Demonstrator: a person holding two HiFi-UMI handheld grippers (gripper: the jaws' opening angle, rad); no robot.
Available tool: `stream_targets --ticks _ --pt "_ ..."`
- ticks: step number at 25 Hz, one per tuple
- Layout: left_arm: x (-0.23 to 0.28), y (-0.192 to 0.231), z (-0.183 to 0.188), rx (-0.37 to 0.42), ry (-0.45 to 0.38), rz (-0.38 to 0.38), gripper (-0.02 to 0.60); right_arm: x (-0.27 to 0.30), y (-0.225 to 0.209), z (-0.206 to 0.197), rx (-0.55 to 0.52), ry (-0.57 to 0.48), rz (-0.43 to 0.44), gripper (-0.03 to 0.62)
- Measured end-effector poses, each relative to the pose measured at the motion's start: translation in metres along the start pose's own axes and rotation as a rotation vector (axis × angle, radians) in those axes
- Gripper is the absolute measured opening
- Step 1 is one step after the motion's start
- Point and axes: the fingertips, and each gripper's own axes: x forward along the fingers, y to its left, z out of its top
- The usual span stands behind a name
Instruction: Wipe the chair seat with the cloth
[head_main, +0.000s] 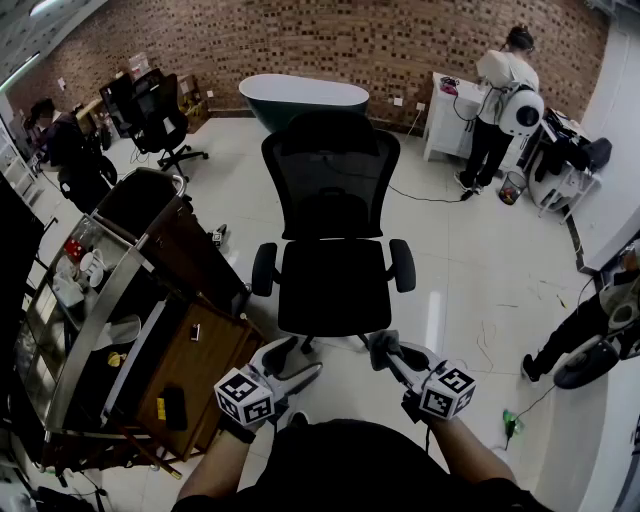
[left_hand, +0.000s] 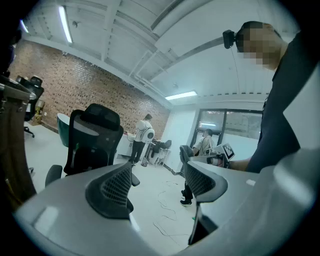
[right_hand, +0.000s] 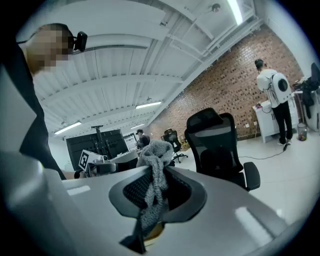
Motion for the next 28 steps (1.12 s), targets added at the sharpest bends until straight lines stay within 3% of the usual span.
stream_targets --ticks 15,22,28 --pt "0.023 0.001 -0.004 0.020 0.015 0.062 0.371 0.004 -0.025 -0.008 -0.019 0.044 0.084 0.049" --pt "0.044 0.056 0.011 0.020 0.011 0.045 0.371 0.058 -0.046 0.003 -0.033 0.070 0.081 0.049" --pt "0.073 0.141 0.035 -0.003 0.011 0.000 0.371 0.139 -0.080 0.018 -0.022 0.098 0.041 0.049"
